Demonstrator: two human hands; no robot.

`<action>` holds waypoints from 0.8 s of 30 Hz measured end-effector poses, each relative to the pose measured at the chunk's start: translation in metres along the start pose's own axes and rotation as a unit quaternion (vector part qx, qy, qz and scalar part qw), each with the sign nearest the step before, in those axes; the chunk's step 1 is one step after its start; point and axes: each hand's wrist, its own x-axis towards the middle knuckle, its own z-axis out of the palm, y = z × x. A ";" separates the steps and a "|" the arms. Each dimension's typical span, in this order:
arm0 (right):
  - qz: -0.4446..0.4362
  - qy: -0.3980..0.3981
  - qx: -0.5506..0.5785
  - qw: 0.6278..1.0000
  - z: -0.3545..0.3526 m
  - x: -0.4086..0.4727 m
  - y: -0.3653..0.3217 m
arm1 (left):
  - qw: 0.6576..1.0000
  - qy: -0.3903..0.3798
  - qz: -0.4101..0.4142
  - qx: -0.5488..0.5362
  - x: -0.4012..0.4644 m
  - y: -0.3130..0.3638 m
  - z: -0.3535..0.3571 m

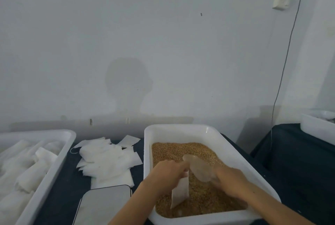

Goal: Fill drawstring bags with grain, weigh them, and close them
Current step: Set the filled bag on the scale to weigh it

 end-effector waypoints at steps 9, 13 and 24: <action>0.019 -0.018 -0.027 0.999 -0.039 0.017 -0.007 | 0.997 -0.043 0.002 -0.067 -0.001 0.006 -0.001; 0.013 -0.016 -0.028 0.999 -0.034 0.033 -0.030 | 0.997 -0.048 0.025 -0.057 -0.004 0.008 -0.005; -0.013 0.016 0.072 0.997 0.004 0.057 -0.041 | 0.995 0.019 0.035 -0.086 -0.009 0.011 -0.013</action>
